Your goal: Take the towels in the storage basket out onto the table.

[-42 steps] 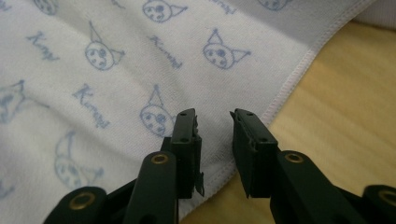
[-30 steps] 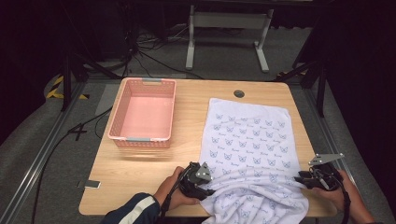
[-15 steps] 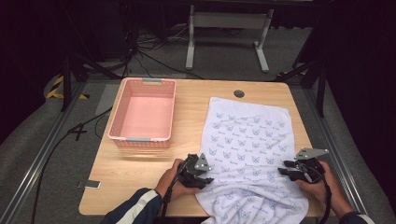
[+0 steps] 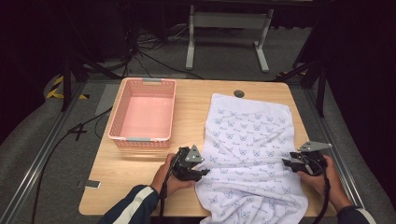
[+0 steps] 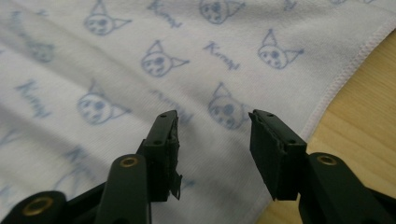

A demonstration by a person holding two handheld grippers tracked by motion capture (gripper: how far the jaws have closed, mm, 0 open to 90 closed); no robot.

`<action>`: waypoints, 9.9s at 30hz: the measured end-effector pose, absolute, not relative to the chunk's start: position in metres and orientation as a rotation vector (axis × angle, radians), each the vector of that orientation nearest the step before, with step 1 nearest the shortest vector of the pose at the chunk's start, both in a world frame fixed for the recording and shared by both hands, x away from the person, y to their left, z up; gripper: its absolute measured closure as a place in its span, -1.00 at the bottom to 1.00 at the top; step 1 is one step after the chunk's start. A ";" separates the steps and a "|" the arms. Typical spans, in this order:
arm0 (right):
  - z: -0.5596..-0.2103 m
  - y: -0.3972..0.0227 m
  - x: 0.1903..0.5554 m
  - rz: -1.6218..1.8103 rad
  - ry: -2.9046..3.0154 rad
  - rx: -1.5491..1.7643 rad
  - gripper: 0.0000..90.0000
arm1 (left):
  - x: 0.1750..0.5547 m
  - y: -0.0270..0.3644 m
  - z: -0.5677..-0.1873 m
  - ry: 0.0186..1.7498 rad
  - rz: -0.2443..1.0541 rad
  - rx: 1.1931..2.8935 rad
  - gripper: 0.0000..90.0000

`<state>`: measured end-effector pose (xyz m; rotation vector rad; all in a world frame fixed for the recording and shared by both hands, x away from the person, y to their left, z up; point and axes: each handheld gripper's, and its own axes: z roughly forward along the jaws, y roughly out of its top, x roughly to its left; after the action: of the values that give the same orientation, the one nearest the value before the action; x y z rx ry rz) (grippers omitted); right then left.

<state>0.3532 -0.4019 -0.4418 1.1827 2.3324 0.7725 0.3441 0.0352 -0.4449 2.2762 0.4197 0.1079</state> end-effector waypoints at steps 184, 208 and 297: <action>-0.443 -0.406 0.332 0.967 2.743 0.744 0.92 | 0.345 0.039 -0.460 0.522 0.238 2.381 0.92; -0.411 -0.412 0.446 1.092 2.351 0.962 0.92 | 0.435 -0.001 -0.439 0.749 0.401 2.191 0.92; -0.393 -0.431 0.324 1.060 2.454 0.790 0.09 | 0.326 0.047 -0.409 0.445 0.183 2.175 -0.04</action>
<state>0.3242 -0.4310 -0.3934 0.7897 2.4536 1.0598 0.3257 0.0471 -0.4089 2.1751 0.4447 0.1828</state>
